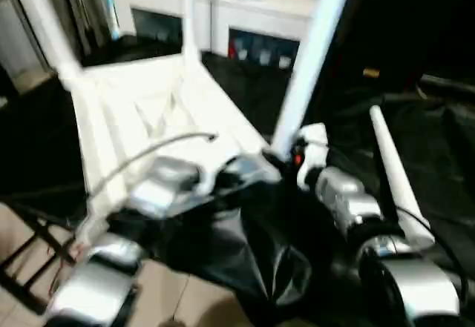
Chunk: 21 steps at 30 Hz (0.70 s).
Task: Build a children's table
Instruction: Rotate leg to tighten
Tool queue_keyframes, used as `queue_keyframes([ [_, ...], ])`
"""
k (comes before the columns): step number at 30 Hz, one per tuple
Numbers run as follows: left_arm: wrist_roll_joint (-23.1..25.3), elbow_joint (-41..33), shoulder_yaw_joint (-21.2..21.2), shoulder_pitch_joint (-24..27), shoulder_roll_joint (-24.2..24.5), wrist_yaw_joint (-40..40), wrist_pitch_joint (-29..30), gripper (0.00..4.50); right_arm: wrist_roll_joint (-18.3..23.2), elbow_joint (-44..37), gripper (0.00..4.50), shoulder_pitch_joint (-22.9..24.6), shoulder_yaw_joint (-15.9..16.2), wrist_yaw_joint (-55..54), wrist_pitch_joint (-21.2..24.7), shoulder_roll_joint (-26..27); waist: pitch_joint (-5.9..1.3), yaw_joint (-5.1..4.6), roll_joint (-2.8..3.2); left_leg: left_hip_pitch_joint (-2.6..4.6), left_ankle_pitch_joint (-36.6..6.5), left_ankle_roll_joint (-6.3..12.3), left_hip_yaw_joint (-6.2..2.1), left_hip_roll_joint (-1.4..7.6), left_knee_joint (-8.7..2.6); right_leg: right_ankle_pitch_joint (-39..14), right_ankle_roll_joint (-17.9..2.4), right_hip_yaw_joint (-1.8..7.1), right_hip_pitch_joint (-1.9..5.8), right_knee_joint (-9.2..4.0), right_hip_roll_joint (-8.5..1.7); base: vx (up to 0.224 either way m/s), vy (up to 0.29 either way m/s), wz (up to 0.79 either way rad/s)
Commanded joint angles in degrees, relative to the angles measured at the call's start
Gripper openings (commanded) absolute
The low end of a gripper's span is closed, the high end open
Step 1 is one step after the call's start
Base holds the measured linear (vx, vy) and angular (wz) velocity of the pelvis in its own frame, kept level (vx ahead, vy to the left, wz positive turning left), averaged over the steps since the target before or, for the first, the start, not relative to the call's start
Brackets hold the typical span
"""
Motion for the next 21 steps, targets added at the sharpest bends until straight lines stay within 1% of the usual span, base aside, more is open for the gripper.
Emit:
queue_keyframes([
  [1, -1.0, -0.33, 1.03, -3.18, -3.51, 3.49, -1.23, 0.0, -0.2, 6.45, 2.7, 2.33, 1.16, -1.54, 5.32, 4.25, -2.97, -0.17, 0.71, 0.29, -20.14, -0.67, -0.61, 1.34, -4.04, -22.45, -8.76, 2.75, 1.21, -5.75, -4.82, 0.0, 0.0, 0.0],
  [3, -0.99, -0.36, 0.8, -3.07, -3.39, 3.07, -1.55, 0.0, -0.42, 6.48, 2.7, 2.24, 1.33, -1.47, 5.25, 4.36, -3.09, -0.16, 0.72, 0.04, -19.29, -0.33, -0.6, 1.41, -4.1, -20.19, -9.23, 2.76, 1.47, -5.46, -4.82, 0.0, 0.0, 0.0],
  [5, -0.9, -0.18, 0.73, -3.15, -3.37, 3.05, -1.72, 0.0, -0.58, 6.59, 2.7, 2.15, 1.25, -1.71, 5.24, 4.44, -3.1, -0.17, 0.8, 0.03, -18.96, -0.2, -0.53, 1.44, -4.11, -18.88, -9.61, 2.79, 1.5, -5.38, -4.79, 0.0, 0.0, 0.0],
  [6, -0.77, -0.08, 0.75, -3.15, -3.23, 2.95, -1.78, 0.0, -0.65, 6.72, 3.05, 2.0, 1.12, -1.11, 4.95, 4.64, -3.09, -0.2, 0.77, 0.08, -18.94, -0.14, -0.48, 1.43, -4.09, -18.54, -9.73, 2.82, 1.46, -5.36, -4.74, 0.0, 0.0, 0.0],
  [7, -0.76, -0.05, 0.67, -3.13, -3.05, 2.54, -2.23, 0.0, -0.6, 6.65, 3.26, 1.94, 0.96, -0.85, 4.62, 4.74, -3.04, -0.24, 0.77, 0.01, -19.03, -0.1, -0.47, 1.39, -4.11, -18.77, -9.82, 2.82, 1.53, -5.4, -4.78, 0.0, 0.0, 0.0],
  [8, -0.82, -0.13, 0.64, -3.07, -2.85, 2.12, -2.34, 0.0, -0.36, 6.52, 3.26, 1.81, 0.73, -0.41, 4.55, 4.74, -2.94, -0.26, 0.68, 0.07, -19.61, -0.08, -0.48, 1.4, -4.18, -20.02, -9.54, 2.77, 1.47, -5.55, -4.79, 0.0, 0.0, 0.0],
  [9, -0.86, -0.25, 0.63, -3.01, -2.69, 1.83, -2.43, 0.0, -0.2, 6.41, 3.26, 1.7, 0.56, -0.12, 4.53, 4.7, -2.88, -0.26, 0.73, 0.13, -20.35, -0.1, -0.52, 1.39, -4.21, -21.62, -9.17, 2.78, 1.41, -5.72, -4.89, 0.0, 0.0, 0.0],
  [10, -0.87, -0.18, 0.65, -3.04, -2.66, 1.78, -2.5, 0.0, -0.2, 6.43, 3.47, 1.57, 0.3, -0.06, 4.53, 4.72, -2.91, -0.31, 0.71, 0.11, -20.36, -0.16, -0.57, 1.37, -4.2, -22.19, -9.05, 2.76, 1.43, -5.75, -4.91, 0.0, 0.0, 0.0],
  [11, -0.94, -0.41, 0.61, -2.93, -2.45, 1.36, -2.63, 0.0, -0.11, 6.34, 3.59, 1.36, 0.08, 0.26, 4.33, 4.61, -2.85, -0.34, 0.85, 0.09, -20.73, -0.21, -0.64, 1.41, -4.29, -23.38, -8.57, 2.72, 1.39, -5.88, -4.94, 0.0, 0.0, 0.0],
  [12, -1.0, -1.0, 0.2, -2.61, -1.82, -0.09, -3.34, 0.0, -0.01, 6.09, 3.66, 0.97, -0.09, 1.16, 3.8, 4.25, -2.84, -0.37, 0.9, 0.28, -21.44, -0.17, -0.63, 1.43, -4.26, -24.28, -8.3, 2.73, 1.18, -6.05, -4.95, 0.0, 0.0, 0.0],
  [14, -1.11, -1.72, -0.17, -2.21, -1.29, -1.46, -3.77, 0.0, 0.09, 5.71, 3.71, 0.7, -0.07, 1.98, 3.39, 3.92, -2.86, -0.42, 0.86, 0.1, -21.03, -0.11, -0.69, 1.48, -4.39, -23.84, -8.29, 2.78, 1.25, -6.02, -4.96, 0.0, 0.0, 0.0],
  [15, -1.15, -2.31, -0.48, -1.9, -0.89, -2.41, -3.8, 0.0, 0.21, 5.31, 3.95, 0.51, 0.0, 3.03, 3.26, 3.65, -2.92, -0.43, 1.01, 0.15, -20.94, -0.15, -0.68, 1.55, -4.39, -23.08, -8.58, 2.81, 1.23, -5.96, -4.97, 0.0, 0.0, 0.0],
  [16, -1.22, -3.02, -0.88, -1.47, -0.4, -3.65, -4.31, 0.0, 0.03, 4.87, 4.04, 0.37, 0.28, 3.94, 2.88, 3.32, -2.97, -0.46, 0.95, -0.15, -19.97, -0.18, -0.73, 1.58, -4.46, -21.3, -9.0, 2.83, 1.5, -5.7, -4.96, 0.0, 0.0, 0.0],
  [18, -1.36, -4.48, -1.56, -0.57, 0.8, -6.01, -4.26, 0.0, -1.3, 3.39, 4.09, 0.5, 2.19, 8.08, 1.35, 2.37, -3.08, -0.57, 0.96, -0.27, -19.04, -0.04, -0.61, 1.65, -4.39, -18.89, -9.8, 2.9, 1.63, -5.41, -4.97, 0.0, 0.0, 0.0],
  [19, -1.45, -4.97, -1.9, -0.19, 1.37, -7.28, -4.88, 0.0, -1.53, 2.43, 4.14, 0.76, 2.92, 10.79, 0.98, 1.94, -3.16, -0.61, 1.05, -0.25, -18.59, 0.08, -0.62, 1.66, -4.34, -17.86, -10.24, 2.86, 1.68, -5.28, -4.92, 0.0, 0.0, 0.0],
  [20, -1.59, -5.52, -2.11, 0.19, 2.04, -8.46, -4.62, 0.0, -1.83, 1.08, 4.14, 1.23, 3.8, 13.84, 0.31, 1.29, -3.34, -0.72, 0.98, -0.45, -16.89, 0.57, -0.46, 1.65, -4.19, -14.79, -10.96, 2.89, 1.88, -5.0, -4.81, 0.0, 0.0, 0.0],
  [21, -1.72, -6.03, -2.3, 0.56, 2.76, -9.6, -4.41, 0.0, -2.01, -0.37, 4.14, 1.79, 4.55, 16.84, -0.14, 0.57, -3.59, -0.58, 0.98, -0.53, -14.54, 1.24, -0.3, 1.62, -3.88, -10.78, -11.77, 2.88, 2.06, -4.64, -4.74, 0.0, 0.0, 0.0],
])
